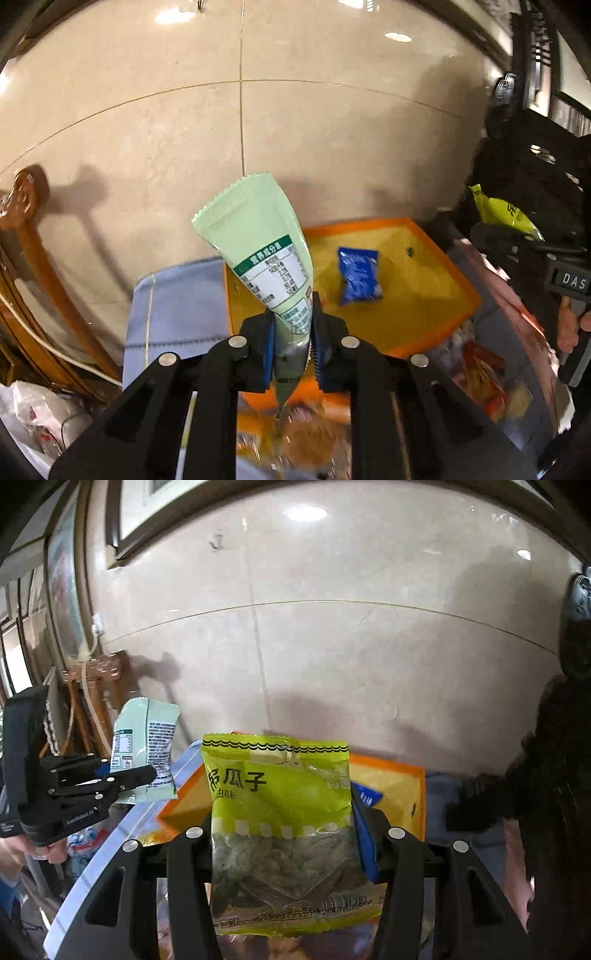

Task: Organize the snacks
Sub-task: 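Lift the green packet with the left tool and drop it into the orange box, then grasp the chocolate bar with the left tool while the right tool grasps a nut bag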

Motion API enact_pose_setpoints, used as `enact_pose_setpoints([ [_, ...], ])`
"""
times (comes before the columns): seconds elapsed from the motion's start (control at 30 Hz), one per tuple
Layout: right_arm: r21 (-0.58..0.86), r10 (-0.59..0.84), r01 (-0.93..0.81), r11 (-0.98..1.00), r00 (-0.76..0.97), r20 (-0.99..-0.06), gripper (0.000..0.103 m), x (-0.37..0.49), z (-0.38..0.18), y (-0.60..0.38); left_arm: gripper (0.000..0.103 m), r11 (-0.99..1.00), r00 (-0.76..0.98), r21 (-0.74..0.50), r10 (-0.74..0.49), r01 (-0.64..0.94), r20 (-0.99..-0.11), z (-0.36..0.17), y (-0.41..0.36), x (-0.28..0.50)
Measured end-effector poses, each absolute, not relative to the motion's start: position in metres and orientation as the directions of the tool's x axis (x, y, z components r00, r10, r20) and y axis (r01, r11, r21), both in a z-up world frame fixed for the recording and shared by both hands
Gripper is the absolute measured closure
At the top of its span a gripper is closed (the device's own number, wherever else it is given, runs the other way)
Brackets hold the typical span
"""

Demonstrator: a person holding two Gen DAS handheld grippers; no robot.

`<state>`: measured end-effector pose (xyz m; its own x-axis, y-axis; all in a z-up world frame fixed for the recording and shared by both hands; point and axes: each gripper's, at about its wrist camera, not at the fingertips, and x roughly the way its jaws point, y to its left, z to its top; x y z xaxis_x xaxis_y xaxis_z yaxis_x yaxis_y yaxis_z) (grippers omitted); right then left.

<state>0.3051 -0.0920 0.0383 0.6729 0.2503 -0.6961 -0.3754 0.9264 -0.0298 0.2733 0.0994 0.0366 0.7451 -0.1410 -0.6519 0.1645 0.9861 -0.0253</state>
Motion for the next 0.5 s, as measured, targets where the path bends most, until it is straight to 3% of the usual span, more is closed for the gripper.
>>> enact_pose_setpoints([
  [0.1, -0.062, 0.241, -0.397, 0.916, 0.666, -0.706, 0.049, 0.326, 0.032, -0.086, 0.087, 0.986, 0.734, -0.027, -0.139, 0.163, -0.665, 0.033, 0.098, 0.297],
  [0.13, -0.073, 0.241, -0.417, 0.906, 0.65, -0.721, 0.037, 0.335, 0.027, -0.084, 0.076, 0.987, 0.74, -0.003, -0.121, 0.16, -0.661, 0.03, 0.097, 0.303],
  [0.17, -0.095, 0.225, -0.421, 0.902, 0.647, -0.729, 0.006, 0.339, 0.024, -0.081, 0.035, 0.99, 0.755, 0.036, -0.081, 0.138, -0.651, 0.028, 0.095, 0.306],
  [0.2, -0.149, 0.173, -0.404, 0.903, 0.658, -0.733, 0.004, 0.343, 0.019, -0.079, 0.005, 0.992, 0.766, 0.079, -0.025, 0.099, -0.642, 0.025, 0.093, 0.306],
  [0.27, -0.215, 0.119, -0.384, 0.898, 0.681, -0.723, 0.004, 0.338, 0.015, -0.081, 0.004, 0.99, 0.792, 0.136, 0.045, 0.048, -0.609, 0.021, 0.095, 0.294],
  [0.4, -0.236, 0.111, -0.417, 0.878, 0.656, -0.746, 0.004, 0.3, 0.014, -0.096, 0.004, 0.963, 0.776, 0.226, 0.028, 0.148, -0.63, 0.001, 0.1, 0.245],
  [0.5, -0.226, 0.105, -0.477, 0.849, 0.572, -0.813, 0.004, 0.253, -0.009, -0.104, 0.004, 0.943, 0.729, 0.234, -0.014, 0.237, -0.684, -0.027, 0.101, 0.196],
])
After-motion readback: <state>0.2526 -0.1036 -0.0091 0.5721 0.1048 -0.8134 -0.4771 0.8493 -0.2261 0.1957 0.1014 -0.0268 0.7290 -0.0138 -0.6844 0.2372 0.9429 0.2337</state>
